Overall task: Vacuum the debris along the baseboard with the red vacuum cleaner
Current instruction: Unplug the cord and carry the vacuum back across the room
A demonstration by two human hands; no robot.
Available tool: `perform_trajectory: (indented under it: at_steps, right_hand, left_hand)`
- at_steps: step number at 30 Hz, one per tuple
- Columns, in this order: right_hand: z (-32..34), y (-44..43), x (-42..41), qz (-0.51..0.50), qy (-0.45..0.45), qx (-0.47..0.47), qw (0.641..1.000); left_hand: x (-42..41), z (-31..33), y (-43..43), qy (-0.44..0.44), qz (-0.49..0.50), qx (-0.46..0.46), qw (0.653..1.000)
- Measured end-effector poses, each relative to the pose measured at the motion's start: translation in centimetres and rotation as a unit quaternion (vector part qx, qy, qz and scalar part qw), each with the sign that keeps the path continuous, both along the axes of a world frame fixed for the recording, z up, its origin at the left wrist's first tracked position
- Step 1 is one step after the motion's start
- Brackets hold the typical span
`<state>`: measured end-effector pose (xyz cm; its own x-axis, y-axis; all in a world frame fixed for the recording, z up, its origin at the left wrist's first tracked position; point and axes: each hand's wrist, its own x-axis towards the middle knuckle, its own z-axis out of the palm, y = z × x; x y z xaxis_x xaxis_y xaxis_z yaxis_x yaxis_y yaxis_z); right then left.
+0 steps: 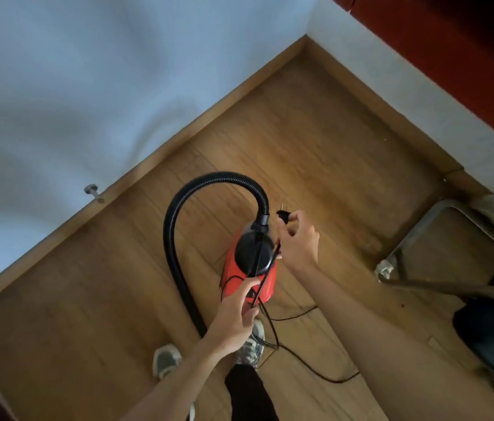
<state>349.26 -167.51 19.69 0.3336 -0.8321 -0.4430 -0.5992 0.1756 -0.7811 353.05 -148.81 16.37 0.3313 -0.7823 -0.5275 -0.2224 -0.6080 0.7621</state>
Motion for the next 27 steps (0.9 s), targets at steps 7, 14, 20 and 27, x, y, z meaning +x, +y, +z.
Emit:
perform_trajectory:
  at_steps: [7,14,20,27]
  right_hand:
    - [-11.2,1.6,-0.9,-0.021,0.030,0.030,0.999]
    - [-19.1,1.6,0.0,-0.025,0.067,-0.006,0.997]
    - [-24.1,1.3,1.1,-0.025,0.071,-0.018,0.997]
    - [-27.9,1.7,1.8,-0.011,0.111,-0.053,0.992]
  left_hand:
    - [-0.9,-9.8,1.8,0.001,0.023,0.034,0.999]
    - [-0.8,-17.4,1.4,0.008,0.056,0.012,0.998]
    - [-0.9,-22.3,1.5,0.016,0.077,0.013,0.997]
    - [-0.5,-25.8,2.0,0.013,0.093,-0.003,0.996]
